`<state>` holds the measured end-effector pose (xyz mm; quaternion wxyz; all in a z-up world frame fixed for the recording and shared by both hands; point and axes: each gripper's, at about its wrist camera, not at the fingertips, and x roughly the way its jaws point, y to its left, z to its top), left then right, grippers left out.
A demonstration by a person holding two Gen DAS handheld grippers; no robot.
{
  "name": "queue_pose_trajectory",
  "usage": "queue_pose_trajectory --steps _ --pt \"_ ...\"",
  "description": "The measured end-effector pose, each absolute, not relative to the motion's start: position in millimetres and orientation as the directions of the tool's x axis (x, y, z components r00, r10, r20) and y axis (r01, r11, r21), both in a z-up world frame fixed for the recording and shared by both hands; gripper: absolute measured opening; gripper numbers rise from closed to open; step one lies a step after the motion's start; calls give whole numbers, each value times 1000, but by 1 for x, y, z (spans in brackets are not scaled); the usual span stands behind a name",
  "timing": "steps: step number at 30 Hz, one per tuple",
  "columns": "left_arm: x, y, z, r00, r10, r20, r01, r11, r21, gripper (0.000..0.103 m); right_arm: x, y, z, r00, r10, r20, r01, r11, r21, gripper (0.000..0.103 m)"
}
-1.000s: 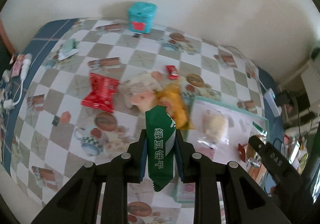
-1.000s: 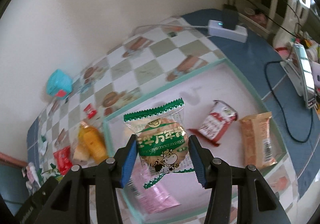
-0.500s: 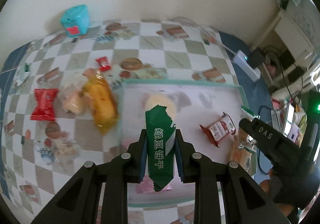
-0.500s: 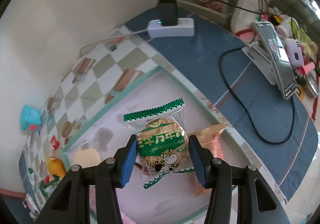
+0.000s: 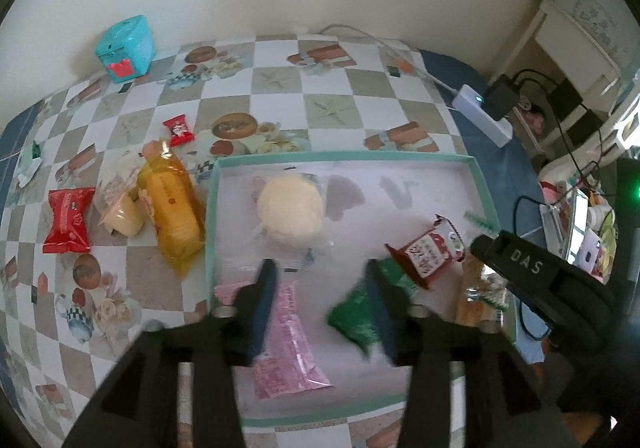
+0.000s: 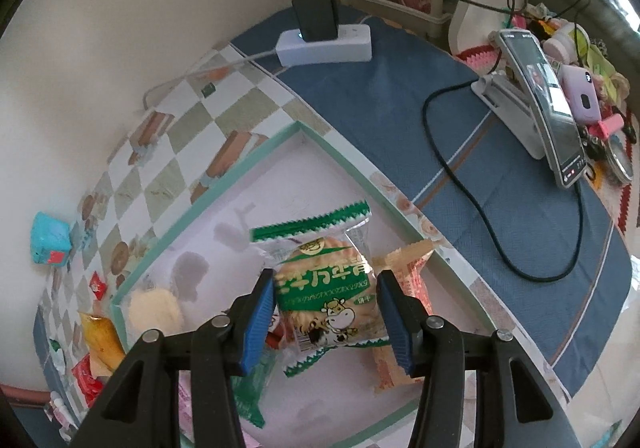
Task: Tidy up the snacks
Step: 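Open both grippers to drop the packs into the tray, then move both open grippers back over the remaining snack pile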
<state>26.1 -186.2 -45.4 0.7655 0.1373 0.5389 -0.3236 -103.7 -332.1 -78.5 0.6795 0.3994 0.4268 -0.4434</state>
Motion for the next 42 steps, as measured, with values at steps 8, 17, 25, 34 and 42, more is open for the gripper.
queue_pose_trajectory --steps 8,17,25,34,42 --pt "49 -161 -54 268 -268 -926 530 843 -90 79 -100 -329 -84 199 -257 -946 944 310 114 79" --pt "69 -129 -66 364 -174 -915 432 902 0 93 -96 -326 -83 225 -262 -938 933 337 130 103" --pt "77 -111 -63 430 -154 -890 400 916 35 94 -89 -318 -69 268 -309 -913 913 384 138 103" --pt "80 -100 -55 446 -187 -875 409 913 13 94 -77 -307 -63 334 -300 -894 874 454 174 103" --pt "88 -81 -43 442 -269 -856 386 918 -89 94 -56 -285 -60 400 -254 -880 812 543 213 103"
